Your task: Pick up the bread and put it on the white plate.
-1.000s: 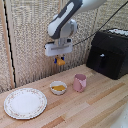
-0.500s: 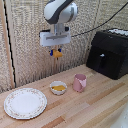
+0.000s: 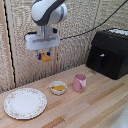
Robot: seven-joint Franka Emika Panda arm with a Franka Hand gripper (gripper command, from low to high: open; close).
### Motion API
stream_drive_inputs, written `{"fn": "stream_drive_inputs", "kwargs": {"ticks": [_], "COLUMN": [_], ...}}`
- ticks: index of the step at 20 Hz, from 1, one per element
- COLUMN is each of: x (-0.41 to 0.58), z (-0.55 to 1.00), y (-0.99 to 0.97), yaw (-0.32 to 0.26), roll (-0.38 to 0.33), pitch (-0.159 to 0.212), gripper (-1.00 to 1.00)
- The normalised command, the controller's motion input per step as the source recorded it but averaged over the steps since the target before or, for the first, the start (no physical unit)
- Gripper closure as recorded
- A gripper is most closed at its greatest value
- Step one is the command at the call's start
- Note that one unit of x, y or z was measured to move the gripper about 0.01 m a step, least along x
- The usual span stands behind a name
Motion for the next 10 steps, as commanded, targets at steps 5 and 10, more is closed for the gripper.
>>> {"fn": "stream_drive_inputs", "kwargs": {"ticks": [5, 10], "x": [-0.151, -0.007], "z": [-0.25, -0.47], "y": [0.70, 0.33], "yaw": [0.033, 0.066], "roll": [0.006, 0.026], "pitch": [0.000, -0.010], "gripper": [1.00, 1.00]}}
